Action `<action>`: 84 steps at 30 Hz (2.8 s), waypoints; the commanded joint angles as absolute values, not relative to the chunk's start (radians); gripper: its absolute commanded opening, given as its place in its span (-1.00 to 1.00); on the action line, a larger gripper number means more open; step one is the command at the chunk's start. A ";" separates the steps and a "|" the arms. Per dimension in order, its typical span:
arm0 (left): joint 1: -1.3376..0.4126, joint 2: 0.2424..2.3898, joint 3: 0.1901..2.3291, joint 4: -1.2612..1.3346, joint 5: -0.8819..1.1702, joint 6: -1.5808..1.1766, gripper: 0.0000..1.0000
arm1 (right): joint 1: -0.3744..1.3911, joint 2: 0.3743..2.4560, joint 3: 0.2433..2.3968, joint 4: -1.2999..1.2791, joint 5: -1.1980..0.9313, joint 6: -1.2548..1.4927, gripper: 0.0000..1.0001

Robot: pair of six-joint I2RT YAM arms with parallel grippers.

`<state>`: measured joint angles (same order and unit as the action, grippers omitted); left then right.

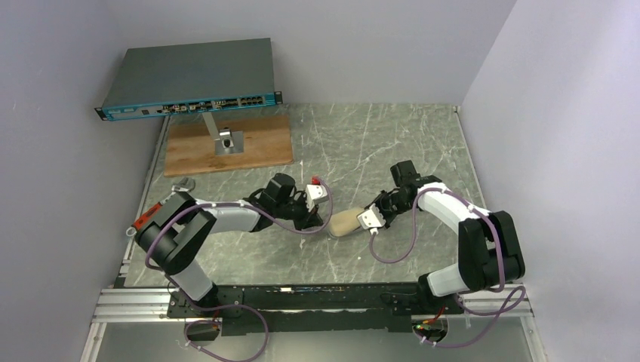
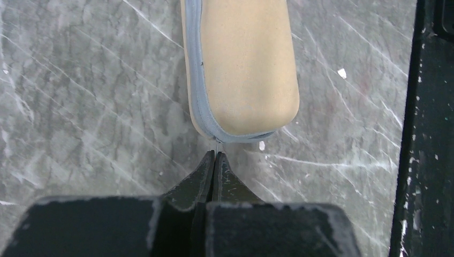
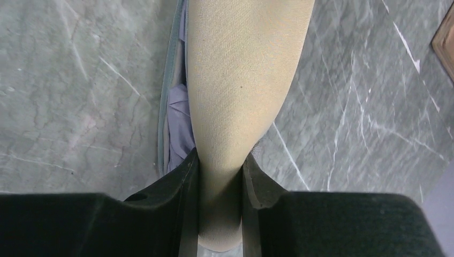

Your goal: Open the umbrella

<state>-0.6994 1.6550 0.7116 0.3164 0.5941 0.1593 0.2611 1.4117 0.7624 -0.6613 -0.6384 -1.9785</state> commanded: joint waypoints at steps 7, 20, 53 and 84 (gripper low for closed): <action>-0.664 1.603 0.720 0.407 0.551 0.232 -1.00 | 0.282 1.471 0.755 -1.067 -0.777 -2.610 -1.00; -0.682 1.809 0.930 0.443 0.613 0.224 -1.00 | 0.288 1.516 0.787 -1.049 -0.818 -2.658 -1.00; -0.622 1.658 1.124 0.164 0.472 -0.035 0.99 | 0.246 1.438 0.770 -0.817 -0.776 -1.936 -1.00; -0.984 1.329 0.916 -0.083 0.342 0.608 0.99 | 0.230 1.614 1.093 -0.571 -0.770 -0.661 0.01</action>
